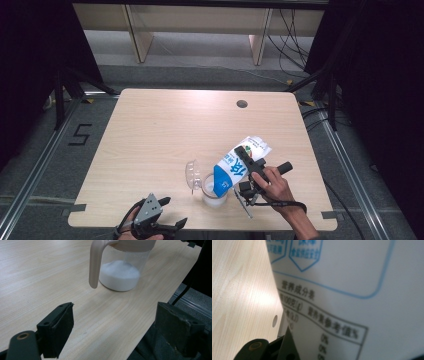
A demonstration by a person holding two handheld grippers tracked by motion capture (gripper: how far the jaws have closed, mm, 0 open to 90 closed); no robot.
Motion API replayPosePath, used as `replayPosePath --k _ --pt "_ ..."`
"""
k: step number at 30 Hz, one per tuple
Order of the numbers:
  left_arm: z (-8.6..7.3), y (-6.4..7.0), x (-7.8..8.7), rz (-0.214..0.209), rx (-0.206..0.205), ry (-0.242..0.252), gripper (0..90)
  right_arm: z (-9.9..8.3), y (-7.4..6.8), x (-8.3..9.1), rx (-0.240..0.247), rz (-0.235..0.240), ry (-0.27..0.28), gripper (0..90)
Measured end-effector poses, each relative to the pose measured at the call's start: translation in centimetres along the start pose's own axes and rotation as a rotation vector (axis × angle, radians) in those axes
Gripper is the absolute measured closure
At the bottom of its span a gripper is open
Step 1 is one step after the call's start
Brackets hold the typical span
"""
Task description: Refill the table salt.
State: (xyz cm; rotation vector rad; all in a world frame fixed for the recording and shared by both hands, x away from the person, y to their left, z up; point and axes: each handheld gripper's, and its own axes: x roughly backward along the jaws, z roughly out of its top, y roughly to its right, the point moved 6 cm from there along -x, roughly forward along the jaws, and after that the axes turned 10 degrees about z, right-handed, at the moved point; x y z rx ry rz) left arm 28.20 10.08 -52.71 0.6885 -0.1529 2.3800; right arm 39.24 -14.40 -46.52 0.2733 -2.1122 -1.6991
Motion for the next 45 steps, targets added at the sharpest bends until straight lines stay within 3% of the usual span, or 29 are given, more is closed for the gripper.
replayPosePath --k 29,31,32,33,45 --pt "0.00 0.00 0.00 0.000 0.001 0.001 15.4 -0.02 0.00 0.03 0.011 -0.003 -0.002 70.0" --pt "0.00 0.00 0.00 0.000 0.001 0.001 15.4 0.01 -0.03 0.02 0.014 0.000 -0.001 70.2" --pt "0.00 0.00 0.00 0.000 0.001 0.001 15.4 0.08 0.18 0.04 0.041 -0.007 0.000 70.2" --pt "0.00 0.00 0.00 0.000 0.000 0.001 15.4 0.01 -0.06 0.02 0.015 0.001 -0.002 70.2" --pt "0.00 0.01 0.00 0.000 -0.001 0.000 15.4 -0.09 0.13 0.10 0.030 -0.005 -0.007 70.5"
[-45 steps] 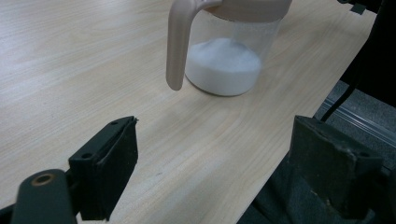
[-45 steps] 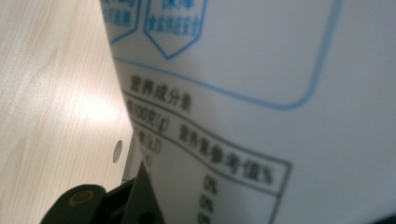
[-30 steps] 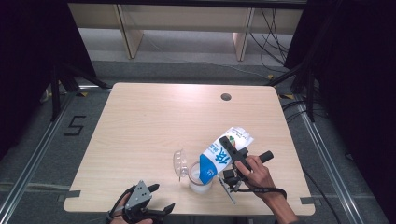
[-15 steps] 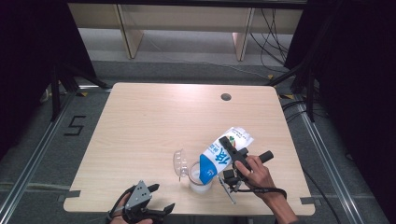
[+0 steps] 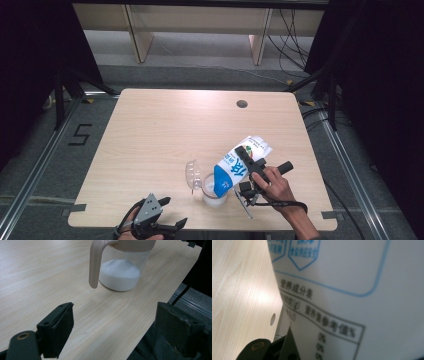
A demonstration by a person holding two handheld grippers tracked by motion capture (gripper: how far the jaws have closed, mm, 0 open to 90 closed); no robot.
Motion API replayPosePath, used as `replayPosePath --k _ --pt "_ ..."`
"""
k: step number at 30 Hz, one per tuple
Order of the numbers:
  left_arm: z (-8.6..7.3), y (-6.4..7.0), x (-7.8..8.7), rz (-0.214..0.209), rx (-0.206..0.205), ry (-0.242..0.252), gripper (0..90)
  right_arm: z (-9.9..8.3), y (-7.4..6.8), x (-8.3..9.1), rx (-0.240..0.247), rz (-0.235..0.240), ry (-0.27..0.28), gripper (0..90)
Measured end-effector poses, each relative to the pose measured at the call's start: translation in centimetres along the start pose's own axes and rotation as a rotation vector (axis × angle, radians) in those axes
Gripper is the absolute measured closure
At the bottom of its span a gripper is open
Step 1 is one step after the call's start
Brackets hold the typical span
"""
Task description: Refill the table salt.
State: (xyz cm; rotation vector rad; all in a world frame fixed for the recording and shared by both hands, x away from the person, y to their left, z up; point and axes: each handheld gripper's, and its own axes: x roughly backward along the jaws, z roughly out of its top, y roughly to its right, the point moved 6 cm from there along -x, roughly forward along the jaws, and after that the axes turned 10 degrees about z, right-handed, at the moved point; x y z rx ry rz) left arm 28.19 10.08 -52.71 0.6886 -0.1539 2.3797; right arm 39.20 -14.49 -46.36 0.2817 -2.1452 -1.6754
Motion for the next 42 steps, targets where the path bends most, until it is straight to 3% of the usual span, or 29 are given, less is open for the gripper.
replayPosePath --k 26,29,32,42 --pt "0.02 -0.01 0.00 0.000 0.001 0.001 15.4 -0.06 0.03 0.05 -0.005 0.000 -0.002 72.4" --pt "0.06 -0.13 0.01 -0.004 -0.023 0.004 15.4 -0.07 0.15 0.12 0.008 -0.001 -0.009 72.5" --pt "0.02 -0.01 -0.01 0.000 0.001 0.001 15.4 -0.10 -0.04 0.10 -0.008 0.005 -0.010 72.6" --pt "0.02 -0.03 0.00 0.000 -0.001 0.001 15.4 -0.09 -0.08 0.09 -0.011 0.008 -0.008 73.1"
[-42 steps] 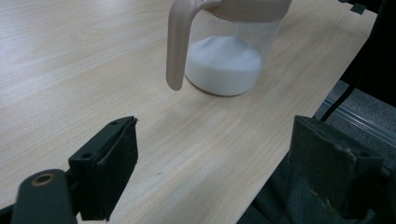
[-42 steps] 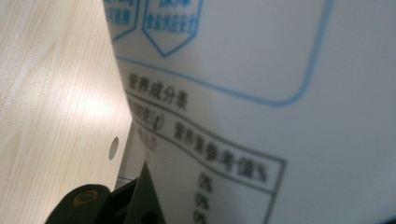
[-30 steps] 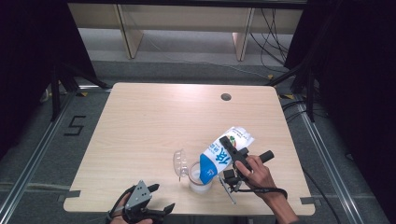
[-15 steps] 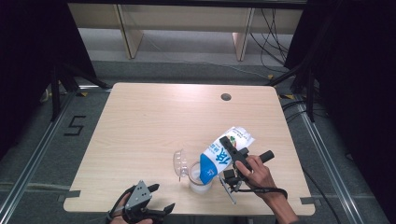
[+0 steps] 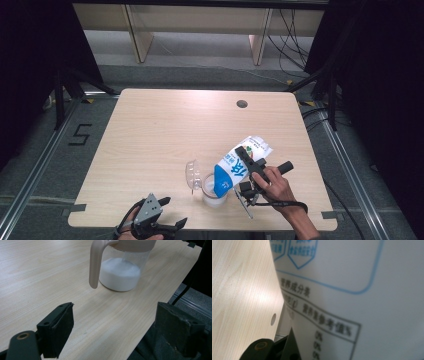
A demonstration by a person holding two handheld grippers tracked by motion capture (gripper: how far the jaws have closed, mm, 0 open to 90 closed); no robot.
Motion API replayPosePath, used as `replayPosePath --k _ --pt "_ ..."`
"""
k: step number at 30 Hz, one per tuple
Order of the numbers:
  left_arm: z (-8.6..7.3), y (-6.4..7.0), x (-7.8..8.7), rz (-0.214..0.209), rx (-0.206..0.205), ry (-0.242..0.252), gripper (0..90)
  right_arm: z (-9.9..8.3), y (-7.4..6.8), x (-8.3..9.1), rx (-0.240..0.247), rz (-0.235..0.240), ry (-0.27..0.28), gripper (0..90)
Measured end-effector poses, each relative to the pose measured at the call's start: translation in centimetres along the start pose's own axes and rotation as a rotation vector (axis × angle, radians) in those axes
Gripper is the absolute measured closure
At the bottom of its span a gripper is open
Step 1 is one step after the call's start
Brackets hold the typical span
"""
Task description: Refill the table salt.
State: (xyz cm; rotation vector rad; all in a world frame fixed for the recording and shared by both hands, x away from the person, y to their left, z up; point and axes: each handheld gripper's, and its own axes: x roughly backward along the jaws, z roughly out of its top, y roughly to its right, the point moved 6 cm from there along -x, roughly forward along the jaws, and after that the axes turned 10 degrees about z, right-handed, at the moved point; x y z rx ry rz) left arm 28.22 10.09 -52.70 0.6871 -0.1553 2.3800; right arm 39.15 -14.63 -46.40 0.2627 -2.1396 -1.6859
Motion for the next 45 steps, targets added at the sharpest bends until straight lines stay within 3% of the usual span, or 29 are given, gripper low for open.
replayPosePath --k 7,12,14,19,20,22,23,25,26,28,29,31,36,38,43,44,45 --pt "0.00 0.05 -0.03 -0.004 0.007 0.003 15.4 0.01 -0.02 0.02 -0.002 0.000 0.003 73.2" --pt "0.07 -0.08 -0.01 -0.005 -0.019 0.009 15.4 -0.01 -0.05 0.03 -0.001 0.000 0.002 73.3" --pt "0.07 -0.08 -0.01 -0.005 -0.018 0.010 15.4 0.05 0.15 0.03 0.027 -0.005 0.006 73.4" --pt "-0.10 -0.29 0.05 0.010 -0.029 -0.014 15.4 0.05 0.22 0.05 0.036 -0.009 0.008 73.5" --pt "0.02 0.02 -0.01 -0.003 0.004 0.004 15.4 0.02 0.15 0.07 0.029 -0.007 0.004 73.5" --pt "-0.06 -0.19 0.03 0.006 -0.017 -0.008 15.4 0.01 0.15 0.07 0.030 -0.007 0.003 73.6" --pt "0.03 0.02 -0.01 -0.003 0.001 0.006 15.4 0.00 0.16 0.08 0.030 -0.007 0.002 73.6" --pt "0.01 0.00 0.01 -0.003 0.000 0.004 15.4 0.02 0.26 0.09 0.042 -0.011 0.004 73.7" --pt "-0.05 -0.15 0.03 0.004 -0.015 -0.007 15.4 0.02 0.26 0.10 0.042 -0.010 0.004 73.7" --pt "0.02 0.02 0.00 -0.004 0.003 0.004 15.4 -0.03 0.14 0.12 0.028 -0.006 -0.002 73.8" --pt "-0.08 -0.23 0.06 0.006 -0.023 -0.012 15.4 -0.03 0.14 0.13 0.027 -0.006 -0.003 73.8" --pt "-0.01 -0.05 0.03 -0.001 -0.005 -0.001 15.4 -0.09 0.00 0.13 0.010 -0.002 -0.004 73.9" --pt "-0.09 -0.27 0.05 0.009 -0.026 -0.014 15.4 -0.02 0.34 0.15 0.045 -0.014 0.001 74.1" --pt "-0.01 -0.06 0.01 0.001 -0.006 0.001 15.4 -0.12 0.07 0.14 0.014 -0.005 -0.006 74.1" --pt "0.03 0.02 -0.01 -0.003 0.003 0.005 15.4 -0.06 0.01 0.14 0.013 -0.004 -0.005 74.3" --pt "-0.09 -0.27 0.05 0.009 -0.026 -0.013 15.4 -0.02 0.03 0.11 0.017 -0.005 0.000 74.4" --pt "0.00 -0.05 0.01 0.000 -0.003 0.000 15.4 0.01 0.03 0.08 0.017 -0.007 0.005 74.4"
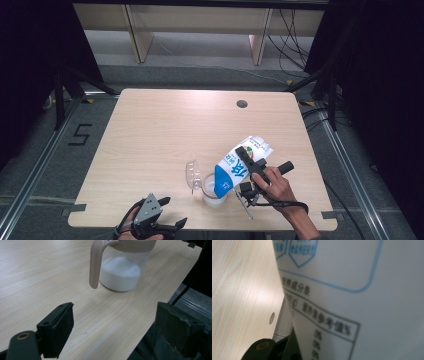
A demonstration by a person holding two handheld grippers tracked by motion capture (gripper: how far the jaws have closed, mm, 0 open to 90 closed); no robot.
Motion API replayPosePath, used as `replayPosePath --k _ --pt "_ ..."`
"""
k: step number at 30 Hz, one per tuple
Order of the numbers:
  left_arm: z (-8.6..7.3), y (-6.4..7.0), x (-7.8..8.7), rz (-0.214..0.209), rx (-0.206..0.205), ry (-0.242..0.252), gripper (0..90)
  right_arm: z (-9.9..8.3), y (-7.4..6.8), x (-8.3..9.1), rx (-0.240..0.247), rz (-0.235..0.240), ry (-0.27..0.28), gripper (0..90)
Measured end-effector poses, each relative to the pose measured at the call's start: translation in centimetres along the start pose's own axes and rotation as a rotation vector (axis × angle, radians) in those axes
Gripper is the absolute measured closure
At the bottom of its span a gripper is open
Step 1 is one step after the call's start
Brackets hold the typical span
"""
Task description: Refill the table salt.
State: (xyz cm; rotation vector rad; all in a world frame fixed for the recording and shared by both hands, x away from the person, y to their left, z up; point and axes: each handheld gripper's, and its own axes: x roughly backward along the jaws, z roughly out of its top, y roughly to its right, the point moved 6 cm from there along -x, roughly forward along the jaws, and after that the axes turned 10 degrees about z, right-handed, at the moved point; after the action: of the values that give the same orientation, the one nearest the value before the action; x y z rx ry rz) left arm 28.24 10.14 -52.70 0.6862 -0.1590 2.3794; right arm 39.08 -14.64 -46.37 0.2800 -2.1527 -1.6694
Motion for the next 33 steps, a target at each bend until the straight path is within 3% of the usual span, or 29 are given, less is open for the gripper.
replayPosePath --k 1,3,4,6,7,8,12,14,19,20,21,22,25,32,33 --pt "-0.06 -0.14 0.03 0.004 -0.017 -0.008 15.4 0.00 -0.01 0.00 0.000 -0.001 0.000 74.5" --pt "0.01 0.06 0.01 -0.005 0.003 0.001 15.4 0.01 0.01 0.01 0.002 -0.001 -0.001 74.6" --pt "-0.07 -0.19 0.03 0.007 -0.020 -0.009 15.4 0.05 0.17 0.04 0.019 -0.006 -0.001 74.6" --pt "-0.08 -0.21 0.03 0.009 -0.022 -0.012 15.4 0.06 0.17 0.04 0.019 -0.006 -0.001 74.7" --pt "0.04 0.07 -0.01 -0.004 0.007 0.006 15.4 0.07 0.19 0.04 0.022 -0.007 -0.001 74.8" --pt "-0.07 -0.16 0.04 0.006 -0.017 -0.011 15.4 0.07 0.19 0.05 0.020 -0.007 0.000 74.9" --pt "0.03 0.07 -0.01 -0.004 0.005 0.005 15.4 0.01 0.07 0.05 0.003 -0.003 -0.001 75.2" --pt "-0.11 -0.26 0.07 0.008 -0.029 -0.017 15.4 -0.01 0.06 0.06 0.004 -0.001 -0.002 75.4" --pt "0.00 -0.02 0.00 0.000 -0.003 0.000 15.4 0.04 0.00 0.03 0.005 0.000 0.001 75.7" --pt "-0.10 -0.25 0.06 0.008 -0.027 -0.017 15.4 0.04 0.00 0.06 0.006 0.000 -0.003 75.8" --pt "-0.04 -0.12 0.04 0.002 -0.013 -0.008 15.4 0.05 0.00 0.03 0.006 0.000 0.001 75.9" --pt "-0.10 -0.25 0.06 0.008 -0.026 -0.016 15.4 0.04 0.01 0.03 0.005 -0.001 0.001 76.0" --pt "0.03 0.06 -0.01 -0.004 0.005 0.004 15.4 0.00 0.04 0.06 0.005 0.001 -0.001 76.3" --pt "0.03 0.06 -0.01 -0.004 0.005 0.004 15.4 0.00 0.04 0.08 0.005 0.002 0.001 76.9" --pt "-0.03 -0.10 0.01 0.004 -0.010 -0.004 15.4 0.00 0.05 0.08 0.005 0.003 0.001 77.0"
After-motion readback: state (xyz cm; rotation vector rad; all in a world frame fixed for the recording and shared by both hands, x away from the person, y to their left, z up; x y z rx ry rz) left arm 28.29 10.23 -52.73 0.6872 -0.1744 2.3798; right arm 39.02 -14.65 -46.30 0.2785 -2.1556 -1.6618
